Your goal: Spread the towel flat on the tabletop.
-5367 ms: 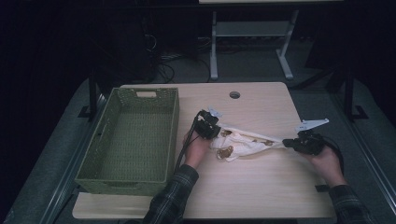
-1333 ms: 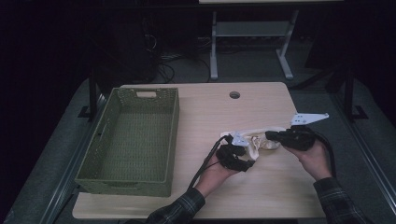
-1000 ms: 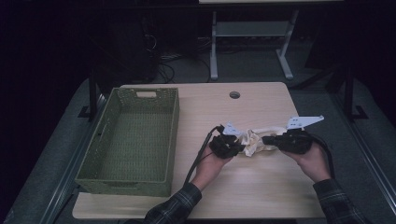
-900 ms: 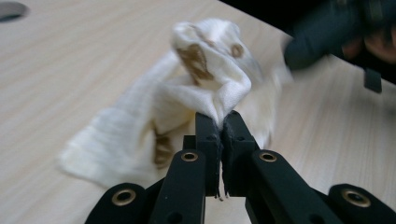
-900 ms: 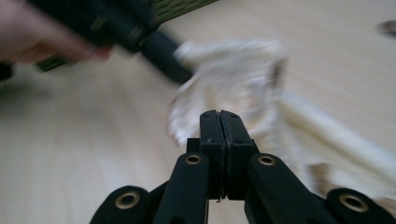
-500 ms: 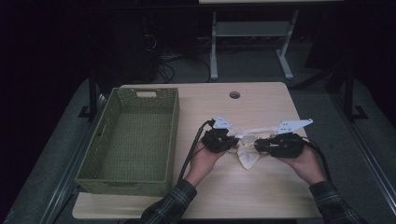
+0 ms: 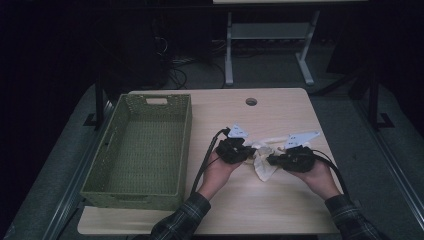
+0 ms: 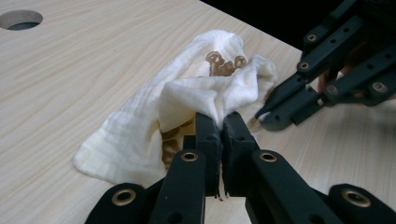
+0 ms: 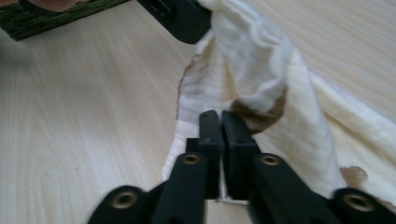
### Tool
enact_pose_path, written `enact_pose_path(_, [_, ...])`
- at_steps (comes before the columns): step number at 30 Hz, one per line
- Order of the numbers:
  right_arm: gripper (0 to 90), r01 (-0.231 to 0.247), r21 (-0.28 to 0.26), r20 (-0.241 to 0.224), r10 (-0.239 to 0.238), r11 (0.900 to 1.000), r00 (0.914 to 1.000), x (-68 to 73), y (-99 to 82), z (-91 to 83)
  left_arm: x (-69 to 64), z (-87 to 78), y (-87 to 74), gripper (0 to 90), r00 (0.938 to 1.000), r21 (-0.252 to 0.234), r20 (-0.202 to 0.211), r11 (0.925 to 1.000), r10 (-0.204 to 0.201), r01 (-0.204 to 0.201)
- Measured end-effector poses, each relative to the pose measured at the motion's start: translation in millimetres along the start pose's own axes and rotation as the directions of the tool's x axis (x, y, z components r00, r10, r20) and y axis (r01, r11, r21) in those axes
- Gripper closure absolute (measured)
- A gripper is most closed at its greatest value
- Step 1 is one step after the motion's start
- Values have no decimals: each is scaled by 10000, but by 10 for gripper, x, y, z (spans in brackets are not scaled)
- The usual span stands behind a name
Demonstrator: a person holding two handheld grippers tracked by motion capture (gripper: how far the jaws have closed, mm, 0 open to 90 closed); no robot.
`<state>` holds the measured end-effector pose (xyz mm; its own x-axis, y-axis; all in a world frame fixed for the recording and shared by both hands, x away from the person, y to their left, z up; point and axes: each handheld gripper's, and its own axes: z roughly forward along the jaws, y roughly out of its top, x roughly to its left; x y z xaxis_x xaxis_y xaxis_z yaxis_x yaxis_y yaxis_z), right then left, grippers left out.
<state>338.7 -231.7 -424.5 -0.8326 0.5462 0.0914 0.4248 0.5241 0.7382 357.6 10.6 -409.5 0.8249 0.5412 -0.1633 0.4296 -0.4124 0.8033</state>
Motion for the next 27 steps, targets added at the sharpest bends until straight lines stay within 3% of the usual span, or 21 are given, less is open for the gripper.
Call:
enact_pose_path(3, [884, -125, -153, 96, 126, 9998, 9999, -24, -5, -52, 27, -44, 9, 864, 9999, -26, -99, 10000, -19, 19])
enact_pose_path(9, [892, -509, -879, 727, 574, 9948, 9957, -217, -79, -363, 159, -235, 44, 862, 9982, -448, -501, 9985, -341, 319])
enact_pose_path(16, [893, -987, -1178, 1356, 1145, 9881, 9841, -432, -200, -536, 162, -129, -23, 707, 9991, 182, -322, 9994, -286, 292])
enact_pose_path(21, [893, -1327, -1235, 1794, 1537, 9834, 9717, -556, -281, -615, 134, -110, -70, 589, 9993, 438, -343, 9989, -126, 141])
enact_pose_path(22, [893, -1574, -1303, 2009, 1815, 9789, 9626, -643, -347, -671, 125, -120, -101, 576, 9995, 602, -292, 9981, -98, 116])
enact_pose_path(27, [893, -1974, -1285, 2462, 2241, 9719, 9430, -793, -469, -753, 74, -118, -251, 544, 9997, 969, -166, 9952, -155, 170])
